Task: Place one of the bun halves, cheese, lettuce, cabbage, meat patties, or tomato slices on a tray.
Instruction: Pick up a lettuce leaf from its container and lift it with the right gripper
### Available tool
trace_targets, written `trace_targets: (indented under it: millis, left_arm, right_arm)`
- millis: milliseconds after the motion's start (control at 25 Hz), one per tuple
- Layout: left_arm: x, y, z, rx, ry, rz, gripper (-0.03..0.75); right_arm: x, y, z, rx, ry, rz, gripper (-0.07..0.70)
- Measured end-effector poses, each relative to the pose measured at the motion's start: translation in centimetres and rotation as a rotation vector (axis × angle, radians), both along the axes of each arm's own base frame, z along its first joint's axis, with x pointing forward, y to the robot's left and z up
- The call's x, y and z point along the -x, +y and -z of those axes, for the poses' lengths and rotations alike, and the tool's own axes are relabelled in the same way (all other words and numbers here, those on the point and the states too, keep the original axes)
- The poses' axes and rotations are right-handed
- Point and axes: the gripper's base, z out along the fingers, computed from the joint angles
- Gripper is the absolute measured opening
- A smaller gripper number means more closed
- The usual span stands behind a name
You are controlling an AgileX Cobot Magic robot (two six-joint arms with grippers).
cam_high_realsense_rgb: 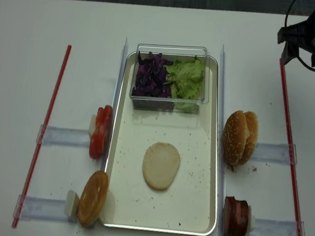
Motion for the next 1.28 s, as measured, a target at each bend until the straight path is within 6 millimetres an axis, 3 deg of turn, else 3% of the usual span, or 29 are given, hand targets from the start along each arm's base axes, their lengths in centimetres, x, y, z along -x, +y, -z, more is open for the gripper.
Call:
trace_targets:
  millis: [1000, 1120, 1280]
  left_arm:
    - [0.0, 0.0, 0.0, 0.0, 0.0, 0.0, 0.419]
    - [0.0, 0.0, 0.0, 0.0, 0.0, 0.0, 0.419]
    - [0.0, 0.0, 0.0, 0.002, 0.0, 0.001, 0.419]
  right_arm:
    - [0.1, 0.2, 0.5, -0.011, 0.036, -0.003, 0.551]
    - [0.2, 0.8, 0.5, -0.011, 0.047, -0.021, 0.551]
    - [0.3, 3.1, 0.5, -0.008, 0.048, -0.089, 0.551]
